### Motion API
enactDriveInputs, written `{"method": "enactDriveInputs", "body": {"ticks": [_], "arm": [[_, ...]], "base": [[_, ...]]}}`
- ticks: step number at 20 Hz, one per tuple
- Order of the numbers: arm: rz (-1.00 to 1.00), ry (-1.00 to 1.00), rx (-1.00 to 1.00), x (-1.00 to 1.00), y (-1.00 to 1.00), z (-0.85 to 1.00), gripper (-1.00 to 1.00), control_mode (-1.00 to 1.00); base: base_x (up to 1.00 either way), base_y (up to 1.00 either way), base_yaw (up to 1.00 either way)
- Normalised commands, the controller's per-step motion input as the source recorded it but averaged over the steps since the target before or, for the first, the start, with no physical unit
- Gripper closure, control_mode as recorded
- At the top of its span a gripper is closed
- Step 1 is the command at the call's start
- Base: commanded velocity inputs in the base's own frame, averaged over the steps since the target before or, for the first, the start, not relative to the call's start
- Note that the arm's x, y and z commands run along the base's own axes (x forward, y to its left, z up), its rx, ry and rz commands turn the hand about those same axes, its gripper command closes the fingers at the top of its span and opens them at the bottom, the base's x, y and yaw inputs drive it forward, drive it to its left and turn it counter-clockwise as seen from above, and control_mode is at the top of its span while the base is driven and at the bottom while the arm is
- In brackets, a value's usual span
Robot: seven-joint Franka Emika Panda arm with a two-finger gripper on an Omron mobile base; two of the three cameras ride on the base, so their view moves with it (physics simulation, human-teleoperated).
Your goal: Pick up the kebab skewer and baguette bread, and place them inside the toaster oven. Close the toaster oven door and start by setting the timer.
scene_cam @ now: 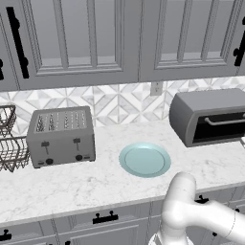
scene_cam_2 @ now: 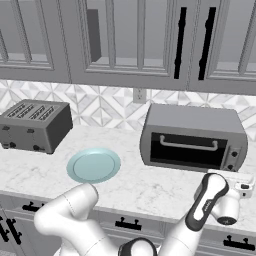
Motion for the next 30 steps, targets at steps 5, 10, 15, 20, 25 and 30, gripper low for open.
{"method": "enactDriveInputs", "body": {"ticks": [5, 10, 15, 20, 25, 30], "arm": [[-0.03, 0.00, 0.15, 0.09, 0.00, 0.02, 1.00, -1.00], [-0.05, 0.00, 0.18, 0.11, 0.02, 0.01, 1.00, -1.00], [-0.04, 0.00, 0.19, 0.16, 0.00, 0.06, 1.00, -1.00], [-0.03, 0.00, 0.20, 0.20, 0.01, 0.14, 1.00, -1.00], [-0.01, -0.02, 0.19, 0.20, 0.07, 0.12, 1.00, -1.00], [-0.01, -0.04, 0.18, 0.19, 0.16, 0.14, 1.00, -1.00]], "base": [[0.00, 0.00, 0.00], [0.00, 0.00, 0.00], [0.00, 0.00, 0.00], [0.00, 0.00, 0.00], [0.00, 0.00, 0.00], [0.00, 0.00, 0.00]]}}
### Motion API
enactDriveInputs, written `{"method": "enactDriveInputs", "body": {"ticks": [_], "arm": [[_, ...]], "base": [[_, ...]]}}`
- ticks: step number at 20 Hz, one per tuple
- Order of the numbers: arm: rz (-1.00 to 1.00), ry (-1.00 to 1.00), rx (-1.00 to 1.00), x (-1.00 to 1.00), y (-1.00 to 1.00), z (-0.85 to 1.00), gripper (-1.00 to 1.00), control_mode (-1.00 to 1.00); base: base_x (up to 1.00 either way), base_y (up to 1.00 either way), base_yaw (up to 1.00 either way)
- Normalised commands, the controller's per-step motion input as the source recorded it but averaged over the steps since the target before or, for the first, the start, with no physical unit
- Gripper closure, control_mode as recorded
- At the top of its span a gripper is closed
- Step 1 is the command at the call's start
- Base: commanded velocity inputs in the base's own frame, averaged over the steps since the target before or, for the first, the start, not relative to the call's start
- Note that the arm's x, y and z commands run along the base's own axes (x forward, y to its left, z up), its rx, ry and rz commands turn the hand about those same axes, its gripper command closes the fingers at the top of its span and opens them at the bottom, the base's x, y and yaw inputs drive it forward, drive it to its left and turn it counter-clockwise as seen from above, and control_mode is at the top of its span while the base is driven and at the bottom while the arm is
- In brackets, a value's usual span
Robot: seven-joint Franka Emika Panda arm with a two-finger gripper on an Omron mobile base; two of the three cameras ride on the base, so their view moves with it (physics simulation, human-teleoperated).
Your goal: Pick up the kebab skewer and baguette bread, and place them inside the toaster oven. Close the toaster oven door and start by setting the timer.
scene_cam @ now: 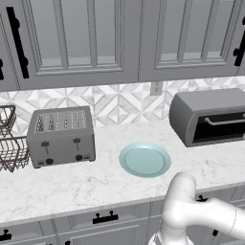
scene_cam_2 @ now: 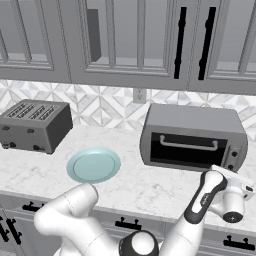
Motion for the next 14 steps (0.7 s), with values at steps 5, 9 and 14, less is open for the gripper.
{"method": "enactDriveInputs", "body": {"ticks": [5, 9, 14], "arm": [[-0.02, -0.04, 0.18, 0.26, 0.20, 0.24, 1.00, -1.00], [-0.01, -0.05, 0.16, 0.30, 0.14, 0.33, 1.00, -1.00], [0.00, -0.05, 0.17, 0.28, 0.06, 0.29, 1.00, -1.00]], "base": [[0.00, 0.00, 0.00], [0.00, 0.00, 0.00], [0.00, 0.00, 0.00]]}}
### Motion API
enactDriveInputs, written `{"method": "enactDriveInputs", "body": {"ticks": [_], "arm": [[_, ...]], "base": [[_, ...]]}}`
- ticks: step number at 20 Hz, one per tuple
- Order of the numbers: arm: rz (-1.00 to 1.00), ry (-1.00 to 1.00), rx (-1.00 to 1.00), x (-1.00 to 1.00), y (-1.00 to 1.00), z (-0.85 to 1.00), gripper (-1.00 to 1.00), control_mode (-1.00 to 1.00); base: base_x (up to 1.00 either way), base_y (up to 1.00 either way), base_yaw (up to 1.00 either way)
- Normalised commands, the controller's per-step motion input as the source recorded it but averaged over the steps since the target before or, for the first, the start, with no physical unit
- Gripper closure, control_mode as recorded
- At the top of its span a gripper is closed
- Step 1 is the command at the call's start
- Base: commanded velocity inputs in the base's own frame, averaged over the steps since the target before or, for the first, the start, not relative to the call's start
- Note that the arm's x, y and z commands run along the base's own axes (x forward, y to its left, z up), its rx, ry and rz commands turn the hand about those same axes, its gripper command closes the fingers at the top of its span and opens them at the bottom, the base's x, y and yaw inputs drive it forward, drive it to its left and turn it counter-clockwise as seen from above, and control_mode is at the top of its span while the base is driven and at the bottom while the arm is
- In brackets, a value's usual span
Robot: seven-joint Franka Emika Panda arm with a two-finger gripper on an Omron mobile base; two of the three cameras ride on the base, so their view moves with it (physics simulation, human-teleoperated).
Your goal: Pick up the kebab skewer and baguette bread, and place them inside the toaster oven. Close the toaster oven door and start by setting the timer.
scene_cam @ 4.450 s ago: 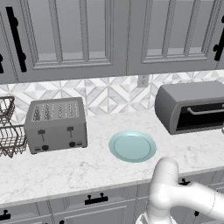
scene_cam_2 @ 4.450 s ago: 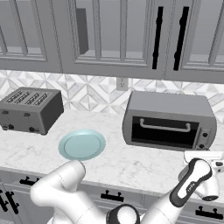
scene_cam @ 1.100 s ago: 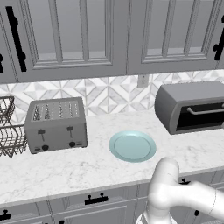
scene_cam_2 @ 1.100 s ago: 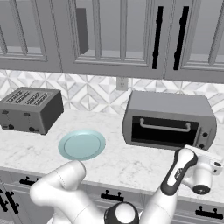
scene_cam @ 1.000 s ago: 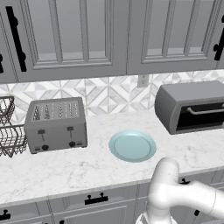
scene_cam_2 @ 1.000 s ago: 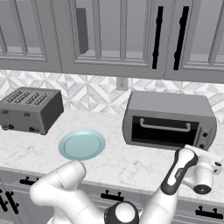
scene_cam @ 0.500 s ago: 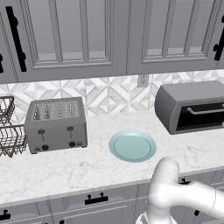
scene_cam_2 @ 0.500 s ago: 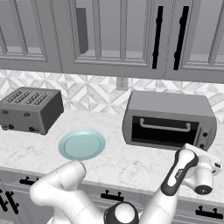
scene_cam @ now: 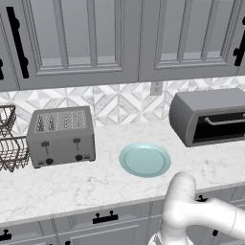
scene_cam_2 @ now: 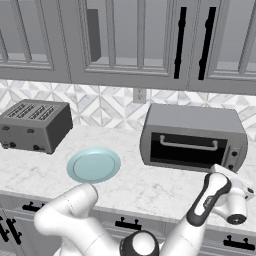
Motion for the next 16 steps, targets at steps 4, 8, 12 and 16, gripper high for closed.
{"method": "enactDriveInputs", "body": {"ticks": [4, 8, 12, 16], "arm": [[-0.01, -0.02, 0.19, 0.23, 0.08, 0.34, 1.00, -1.00], [-0.02, -0.03, 0.18, 0.26, 0.15, 0.39, 1.00, -1.00], [-0.02, -0.04, 0.18, 0.28, 0.15, 0.38, 1.00, -1.00], [0.00, -0.04, 0.20, 0.30, 0.06, 0.36, 1.00, -1.00]], "base": [[0.00, 0.00, 0.00], [0.00, 0.00, 0.00], [0.00, 0.00, 0.00], [0.00, 0.00, 0.00]]}}
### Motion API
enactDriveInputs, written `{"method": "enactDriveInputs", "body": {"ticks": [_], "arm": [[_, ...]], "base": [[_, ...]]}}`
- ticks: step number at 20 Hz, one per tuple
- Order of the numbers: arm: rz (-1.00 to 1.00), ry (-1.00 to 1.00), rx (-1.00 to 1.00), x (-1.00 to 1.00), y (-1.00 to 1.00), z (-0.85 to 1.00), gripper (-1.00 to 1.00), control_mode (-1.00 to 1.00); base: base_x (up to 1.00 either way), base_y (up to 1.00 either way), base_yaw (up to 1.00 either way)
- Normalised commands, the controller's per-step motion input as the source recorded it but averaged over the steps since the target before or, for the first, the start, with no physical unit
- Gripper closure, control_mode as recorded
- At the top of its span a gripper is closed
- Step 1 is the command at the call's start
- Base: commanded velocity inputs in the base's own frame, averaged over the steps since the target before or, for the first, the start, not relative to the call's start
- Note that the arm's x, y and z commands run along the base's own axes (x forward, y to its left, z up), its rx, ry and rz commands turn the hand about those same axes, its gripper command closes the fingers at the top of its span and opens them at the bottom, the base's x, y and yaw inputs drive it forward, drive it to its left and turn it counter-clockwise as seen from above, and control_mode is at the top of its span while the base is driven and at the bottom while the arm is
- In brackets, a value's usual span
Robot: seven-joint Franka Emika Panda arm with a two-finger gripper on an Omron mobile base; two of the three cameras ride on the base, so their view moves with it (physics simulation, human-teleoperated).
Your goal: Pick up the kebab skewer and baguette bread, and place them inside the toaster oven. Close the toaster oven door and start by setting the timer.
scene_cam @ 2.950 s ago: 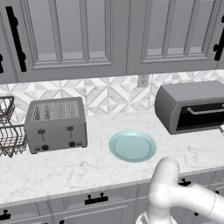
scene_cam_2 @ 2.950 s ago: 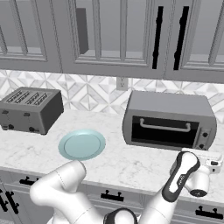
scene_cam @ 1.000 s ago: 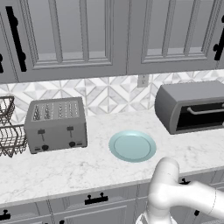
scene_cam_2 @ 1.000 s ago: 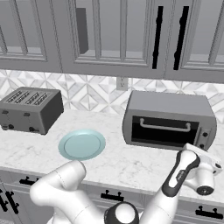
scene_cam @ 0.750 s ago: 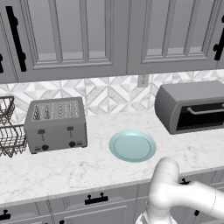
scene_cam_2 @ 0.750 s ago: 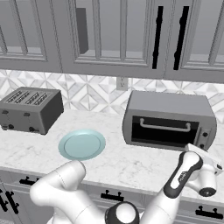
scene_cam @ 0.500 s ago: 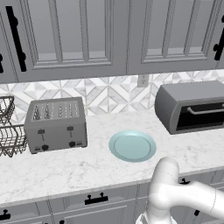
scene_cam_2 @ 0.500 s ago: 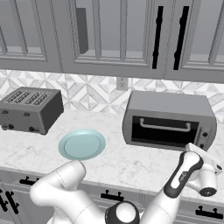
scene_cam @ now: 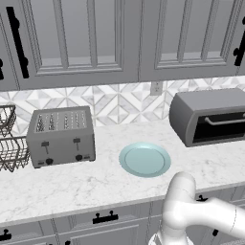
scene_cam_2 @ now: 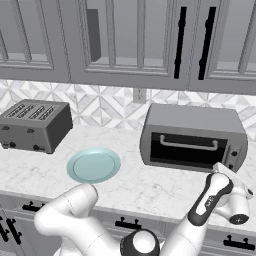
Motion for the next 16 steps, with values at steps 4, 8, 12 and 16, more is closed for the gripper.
{"method": "enactDriveInputs", "body": {"ticks": [4, 8, 12, 16], "arm": [[0.00, -0.05, 0.21, 0.31, 0.02, 0.37, 1.00, -1.00], [-0.01, -0.04, 0.22, 0.27, 0.06, 0.36, 1.00, -1.00], [-0.02, -0.03, 0.22, 0.23, 0.10, 0.36, 1.00, -1.00], [-0.04, -0.02, 0.23, 0.22, 0.12, 0.32, 1.00, -1.00]], "base": [[0.00, 0.00, 0.00], [0.00, 0.00, 0.00], [0.00, 0.00, 0.00], [0.00, 0.00, 0.00]]}}
